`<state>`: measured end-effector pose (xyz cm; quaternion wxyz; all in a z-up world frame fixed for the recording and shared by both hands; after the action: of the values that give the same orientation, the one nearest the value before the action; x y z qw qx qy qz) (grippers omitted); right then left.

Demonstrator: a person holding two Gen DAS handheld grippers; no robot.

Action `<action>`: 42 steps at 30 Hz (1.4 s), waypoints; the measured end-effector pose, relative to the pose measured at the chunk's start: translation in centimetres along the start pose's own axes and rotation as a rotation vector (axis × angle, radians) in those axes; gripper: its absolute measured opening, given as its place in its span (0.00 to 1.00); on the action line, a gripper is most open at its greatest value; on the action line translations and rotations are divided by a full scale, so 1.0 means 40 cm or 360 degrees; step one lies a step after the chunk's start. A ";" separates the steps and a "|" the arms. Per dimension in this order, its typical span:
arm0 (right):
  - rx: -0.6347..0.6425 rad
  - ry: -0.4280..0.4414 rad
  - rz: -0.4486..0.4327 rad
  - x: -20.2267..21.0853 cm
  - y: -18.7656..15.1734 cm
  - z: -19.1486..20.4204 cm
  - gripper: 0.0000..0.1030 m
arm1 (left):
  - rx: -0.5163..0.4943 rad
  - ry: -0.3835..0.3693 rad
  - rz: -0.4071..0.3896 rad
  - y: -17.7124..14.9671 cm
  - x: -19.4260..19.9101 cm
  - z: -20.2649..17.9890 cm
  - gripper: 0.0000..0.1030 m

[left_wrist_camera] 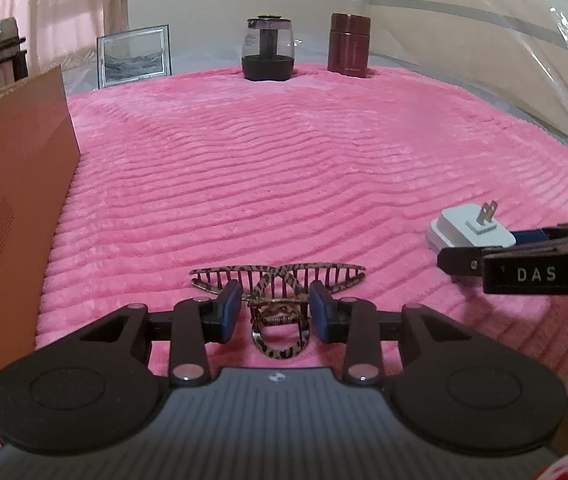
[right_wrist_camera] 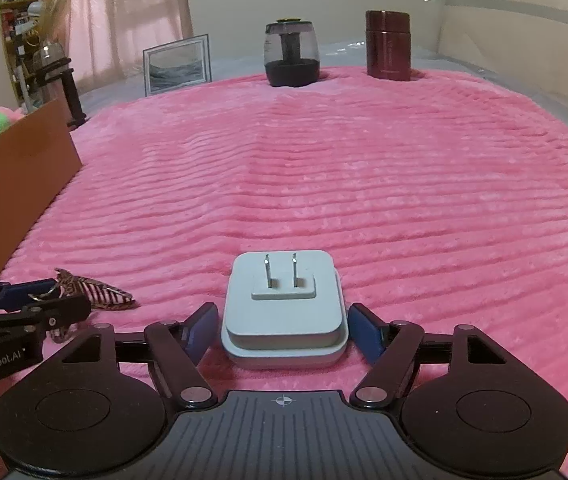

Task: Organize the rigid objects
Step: 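Carry the hair clip and plug adapter with both tools over the cardboard box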

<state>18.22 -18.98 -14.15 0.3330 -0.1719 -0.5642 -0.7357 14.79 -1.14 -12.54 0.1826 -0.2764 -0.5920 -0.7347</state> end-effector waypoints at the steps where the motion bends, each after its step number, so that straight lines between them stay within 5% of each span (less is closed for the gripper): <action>1: -0.0006 -0.0001 -0.0003 0.000 0.001 -0.001 0.67 | 0.0001 -0.0001 -0.0003 0.002 -0.004 0.002 0.31; 42: 0.0021 -0.0017 -0.0037 0.019 -0.005 0.010 0.59 | -0.0013 -0.0029 0.0034 -0.011 0.014 0.001 0.25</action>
<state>17.49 -18.80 -13.72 0.3225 -0.1670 -0.5726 -0.7349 14.07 -0.96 -12.52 0.1839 -0.2903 -0.5876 -0.7325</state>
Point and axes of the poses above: each gripper's, at about its wrist camera, not at the fingertips, and x roughly against the way its jaws point, z to its left, y to its top, the point moved 7 cm from there along -x, roughly the way its jaws point, and after that the axes turned 12 degrees about -x, right-handed, at the moved point
